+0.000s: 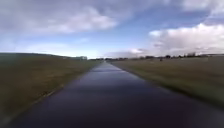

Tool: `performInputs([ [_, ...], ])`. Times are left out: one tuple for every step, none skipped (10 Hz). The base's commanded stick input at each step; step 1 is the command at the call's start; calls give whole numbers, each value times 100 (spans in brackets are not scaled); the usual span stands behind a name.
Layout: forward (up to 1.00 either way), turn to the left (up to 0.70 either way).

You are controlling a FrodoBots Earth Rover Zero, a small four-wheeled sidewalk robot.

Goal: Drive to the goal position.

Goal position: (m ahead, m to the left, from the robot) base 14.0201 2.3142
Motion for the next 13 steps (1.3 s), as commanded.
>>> performInputs([
  [100,0],
  [100,0],
  [100,0],
  [100,0],
  [100,0],
  [100,0],
  [100,0],
  [100,0],
  [100,0],
  [100,0],
  [40,0],
  [0,0],
  [0,0],
])
